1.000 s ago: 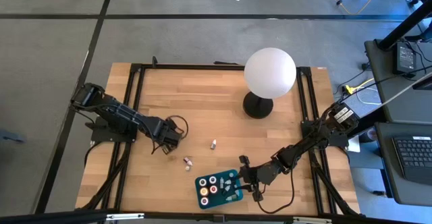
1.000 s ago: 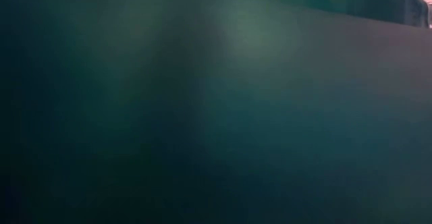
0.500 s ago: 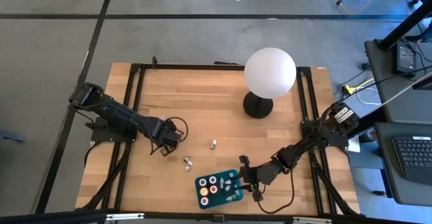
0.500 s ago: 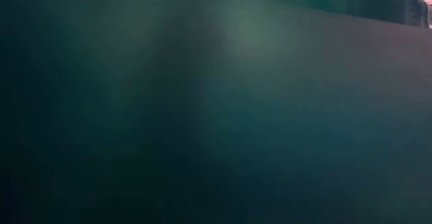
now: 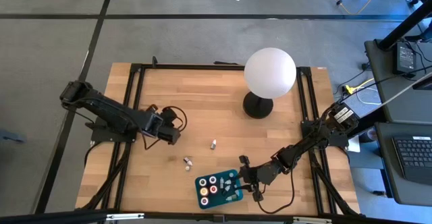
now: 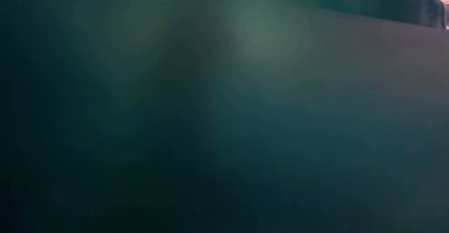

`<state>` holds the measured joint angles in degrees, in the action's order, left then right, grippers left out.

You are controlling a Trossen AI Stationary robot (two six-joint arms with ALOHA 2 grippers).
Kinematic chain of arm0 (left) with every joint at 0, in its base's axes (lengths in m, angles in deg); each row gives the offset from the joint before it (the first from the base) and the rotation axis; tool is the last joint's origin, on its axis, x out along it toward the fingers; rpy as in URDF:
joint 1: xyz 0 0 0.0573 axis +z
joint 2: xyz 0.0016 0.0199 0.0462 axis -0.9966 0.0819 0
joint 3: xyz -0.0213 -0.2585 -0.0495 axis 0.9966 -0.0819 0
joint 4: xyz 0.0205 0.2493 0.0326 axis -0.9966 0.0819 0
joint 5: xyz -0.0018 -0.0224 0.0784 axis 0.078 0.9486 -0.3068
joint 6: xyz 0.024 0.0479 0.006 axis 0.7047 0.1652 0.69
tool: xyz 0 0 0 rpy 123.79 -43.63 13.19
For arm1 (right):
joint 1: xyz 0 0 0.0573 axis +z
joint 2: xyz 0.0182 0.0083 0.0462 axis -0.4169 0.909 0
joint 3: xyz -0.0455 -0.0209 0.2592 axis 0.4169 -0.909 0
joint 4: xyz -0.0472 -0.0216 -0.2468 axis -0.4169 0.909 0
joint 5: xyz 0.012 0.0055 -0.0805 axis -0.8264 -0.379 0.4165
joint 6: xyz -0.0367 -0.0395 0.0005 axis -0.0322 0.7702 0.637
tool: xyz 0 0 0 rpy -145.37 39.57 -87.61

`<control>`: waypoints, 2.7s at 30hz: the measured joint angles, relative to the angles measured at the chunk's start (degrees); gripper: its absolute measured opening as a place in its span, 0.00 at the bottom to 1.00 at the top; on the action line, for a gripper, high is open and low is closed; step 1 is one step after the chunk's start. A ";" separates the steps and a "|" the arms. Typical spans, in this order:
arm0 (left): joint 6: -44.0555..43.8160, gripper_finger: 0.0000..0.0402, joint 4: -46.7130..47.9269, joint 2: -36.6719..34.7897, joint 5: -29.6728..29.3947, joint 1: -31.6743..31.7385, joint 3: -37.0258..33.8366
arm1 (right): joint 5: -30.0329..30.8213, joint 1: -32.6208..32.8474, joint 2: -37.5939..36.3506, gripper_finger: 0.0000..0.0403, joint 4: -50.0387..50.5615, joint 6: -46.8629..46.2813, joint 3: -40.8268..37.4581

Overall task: Pick & Place food coloring
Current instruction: Put the small brown food coloring bottle into the blue bin

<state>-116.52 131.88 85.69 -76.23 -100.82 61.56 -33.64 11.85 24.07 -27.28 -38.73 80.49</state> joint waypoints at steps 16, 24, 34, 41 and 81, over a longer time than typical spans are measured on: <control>-8.75 0.55 0.00 0.25 -0.79 0.69 0.02 | -0.01 0.00 0.00 0.40 -0.04 0.02 0.00; -4.74 0.56 0.74 2.50 3.48 5.25 -2.81 | 0.00 0.00 0.00 0.39 -0.03 0.02 0.00; 1.40 0.56 -7.79 4.40 8.48 11.04 -7.75 | 0.00 0.02 0.00 0.39 -0.07 0.03 0.00; 1.45 0.53 -10.13 4.55 11.18 12.49 -10.43 | 0.00 0.02 0.00 0.40 0.21 0.02 0.00; 7.04 0.13 -4.87 0.81 20.63 9.43 -7.18 | 0.00 0.02 -0.04 0.40 0.45 0.21 0.02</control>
<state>-109.49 127.01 86.50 -55.59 -91.40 54.39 -33.64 11.87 24.04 -26.84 -38.52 80.51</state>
